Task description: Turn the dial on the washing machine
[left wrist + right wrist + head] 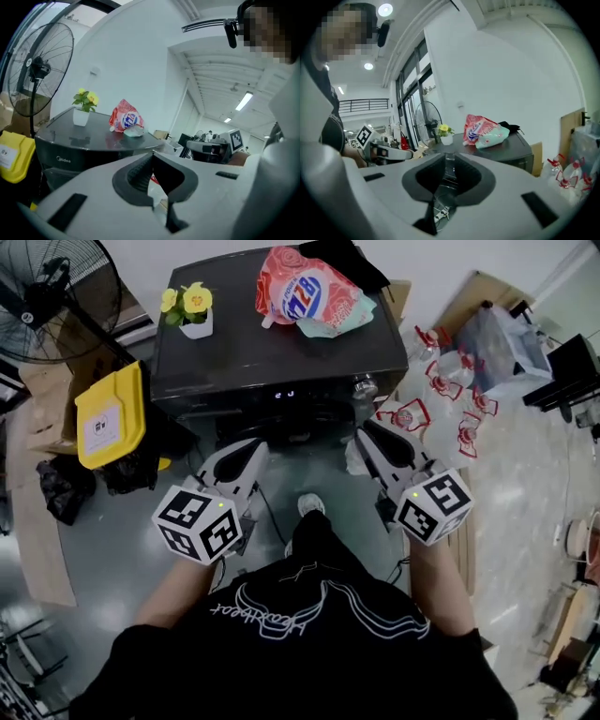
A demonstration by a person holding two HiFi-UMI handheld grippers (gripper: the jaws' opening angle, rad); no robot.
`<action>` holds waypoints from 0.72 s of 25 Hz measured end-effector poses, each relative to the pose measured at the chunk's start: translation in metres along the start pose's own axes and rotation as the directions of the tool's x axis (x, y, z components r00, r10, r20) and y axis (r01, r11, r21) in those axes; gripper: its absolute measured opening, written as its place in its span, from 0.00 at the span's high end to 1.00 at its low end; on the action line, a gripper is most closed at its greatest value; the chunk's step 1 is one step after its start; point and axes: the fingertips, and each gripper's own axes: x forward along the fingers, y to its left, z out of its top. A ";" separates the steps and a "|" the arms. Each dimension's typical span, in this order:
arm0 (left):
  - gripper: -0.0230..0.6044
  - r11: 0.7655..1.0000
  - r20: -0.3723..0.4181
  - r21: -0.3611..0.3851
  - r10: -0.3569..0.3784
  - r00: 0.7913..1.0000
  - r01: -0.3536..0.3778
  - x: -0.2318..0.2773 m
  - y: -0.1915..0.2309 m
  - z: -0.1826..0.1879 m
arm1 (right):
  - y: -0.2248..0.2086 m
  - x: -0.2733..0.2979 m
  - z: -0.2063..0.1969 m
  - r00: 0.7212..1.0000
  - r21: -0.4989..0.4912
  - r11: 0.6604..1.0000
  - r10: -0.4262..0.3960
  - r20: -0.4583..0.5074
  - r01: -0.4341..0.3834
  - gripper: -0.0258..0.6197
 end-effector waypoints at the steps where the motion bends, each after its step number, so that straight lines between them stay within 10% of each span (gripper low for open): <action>1: 0.96 0.999 0.001 0.015 -0.029 1.000 0.029 -0.002 -0.009 0.007 | 0.009 -0.005 0.008 1.000 0.003 1.000 0.023 0.009 -0.023 0.88; 18: 0.96 0.947 0.058 0.160 -0.292 0.955 0.279 -0.061 -0.107 0.095 | 0.091 -0.070 0.088 0.979 0.002 0.992 0.125 0.159 -0.127 0.95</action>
